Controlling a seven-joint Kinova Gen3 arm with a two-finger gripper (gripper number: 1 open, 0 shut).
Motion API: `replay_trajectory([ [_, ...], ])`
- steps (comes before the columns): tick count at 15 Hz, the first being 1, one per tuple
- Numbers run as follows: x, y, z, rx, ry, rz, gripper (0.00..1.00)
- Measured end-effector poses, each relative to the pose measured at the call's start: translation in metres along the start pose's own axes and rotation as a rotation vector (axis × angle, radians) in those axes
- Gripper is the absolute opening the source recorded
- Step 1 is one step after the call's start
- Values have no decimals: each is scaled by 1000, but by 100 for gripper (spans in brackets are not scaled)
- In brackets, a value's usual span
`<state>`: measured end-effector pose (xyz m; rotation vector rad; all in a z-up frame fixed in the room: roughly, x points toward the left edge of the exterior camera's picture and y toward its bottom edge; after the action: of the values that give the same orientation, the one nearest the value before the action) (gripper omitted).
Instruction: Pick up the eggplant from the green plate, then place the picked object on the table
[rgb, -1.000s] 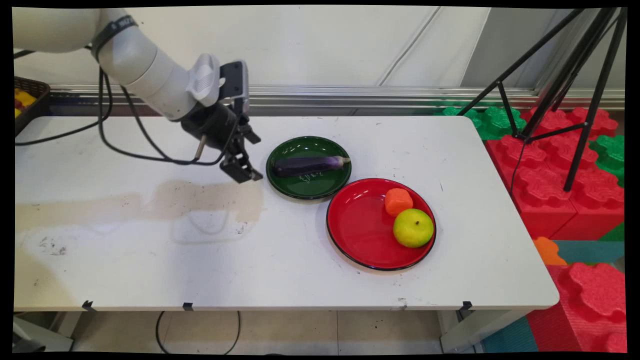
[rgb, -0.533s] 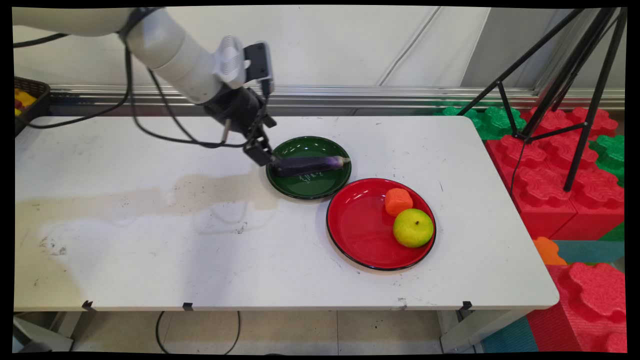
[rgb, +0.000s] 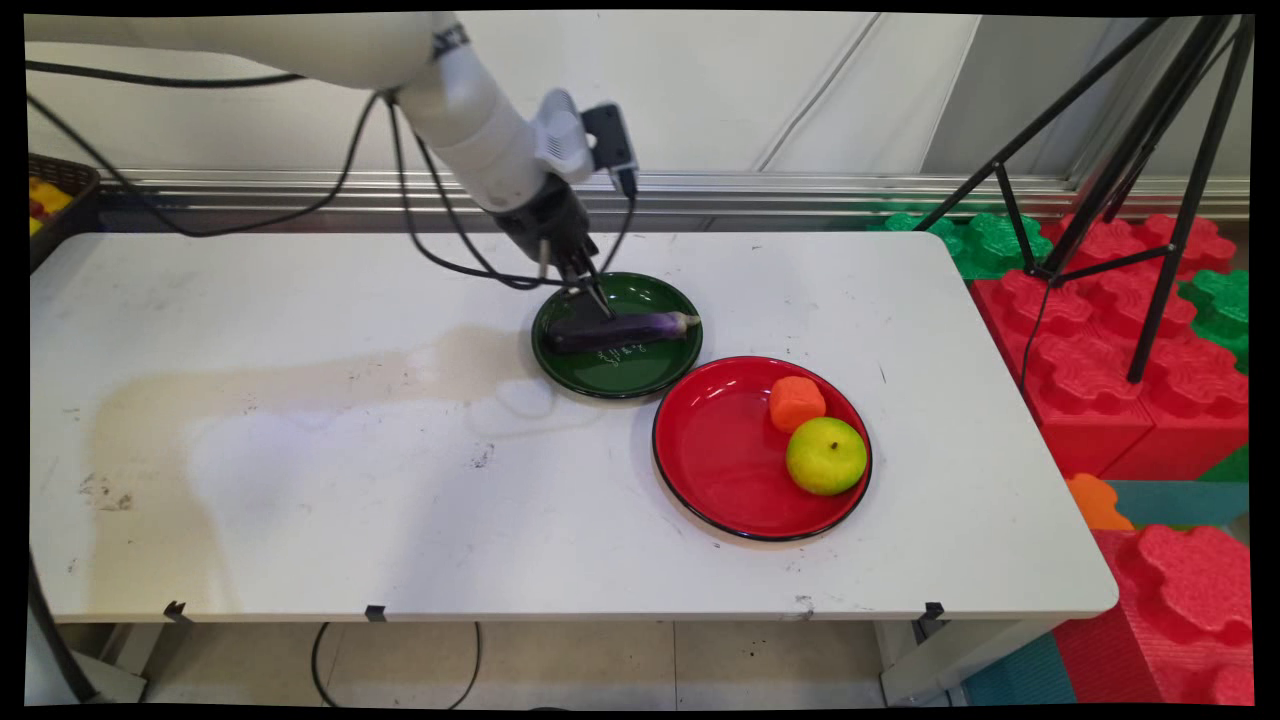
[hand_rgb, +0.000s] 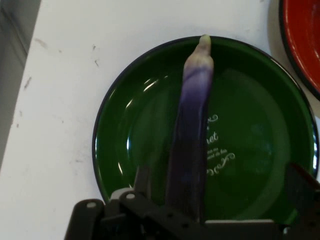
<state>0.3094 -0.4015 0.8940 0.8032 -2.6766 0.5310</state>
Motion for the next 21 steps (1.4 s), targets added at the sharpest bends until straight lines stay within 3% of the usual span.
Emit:
replay_trajectory([
  [6,14,-8,49,-21,-54,-36,100],
  [15,16,-21,107,-56,-108,-62,100],
  [16,16,-21,110,-57,-109,-63,0],
  [21,13,-24,113,-50,-110,-68,0],
])
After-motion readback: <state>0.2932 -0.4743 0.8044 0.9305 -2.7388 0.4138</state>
